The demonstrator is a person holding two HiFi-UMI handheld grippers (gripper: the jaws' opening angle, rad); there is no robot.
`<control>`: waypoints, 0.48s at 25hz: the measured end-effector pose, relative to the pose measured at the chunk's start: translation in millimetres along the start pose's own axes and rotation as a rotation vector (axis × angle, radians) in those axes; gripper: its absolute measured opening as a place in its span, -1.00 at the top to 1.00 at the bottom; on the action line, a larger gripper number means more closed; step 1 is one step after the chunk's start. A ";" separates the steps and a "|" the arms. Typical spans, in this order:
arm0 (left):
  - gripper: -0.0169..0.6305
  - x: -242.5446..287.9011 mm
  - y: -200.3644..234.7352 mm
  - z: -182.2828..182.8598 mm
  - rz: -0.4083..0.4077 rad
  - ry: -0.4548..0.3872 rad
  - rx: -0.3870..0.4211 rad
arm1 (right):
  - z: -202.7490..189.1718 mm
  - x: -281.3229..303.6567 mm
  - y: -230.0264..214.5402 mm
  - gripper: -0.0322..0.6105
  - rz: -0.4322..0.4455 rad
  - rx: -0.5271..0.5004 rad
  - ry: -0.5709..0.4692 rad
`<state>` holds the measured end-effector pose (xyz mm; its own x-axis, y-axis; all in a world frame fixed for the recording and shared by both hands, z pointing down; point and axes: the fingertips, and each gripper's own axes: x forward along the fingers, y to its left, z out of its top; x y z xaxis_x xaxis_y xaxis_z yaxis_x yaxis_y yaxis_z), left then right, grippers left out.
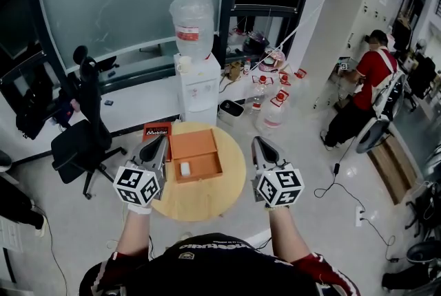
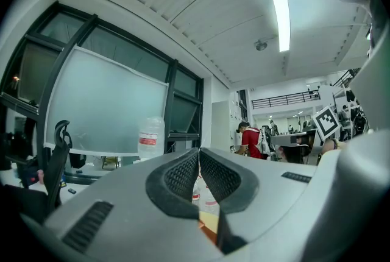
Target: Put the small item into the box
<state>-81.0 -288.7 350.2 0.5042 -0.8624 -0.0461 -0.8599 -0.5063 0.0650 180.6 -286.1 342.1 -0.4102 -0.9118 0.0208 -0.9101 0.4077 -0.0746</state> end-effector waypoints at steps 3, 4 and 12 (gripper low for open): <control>0.88 0.1 -1.2 -0.6 -0.006 0.001 0.003 | -1.6 -1.1 0.7 0.82 -0.002 0.002 -0.001; 0.88 -0.1 -1.8 0.0 -0.007 -0.001 0.005 | -1.3 -1.6 1.0 0.82 -0.003 0.004 -0.002; 0.88 0.1 -3.6 0.8 -0.015 0.000 0.005 | 2.7 -2.0 1.7 0.82 -0.009 0.008 -0.010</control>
<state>-78.0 -286.9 349.1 0.5174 -0.8545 -0.0467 -0.8525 -0.5194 0.0592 180.0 -283.7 339.3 -0.4018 -0.9157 0.0116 -0.9130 0.3996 -0.0820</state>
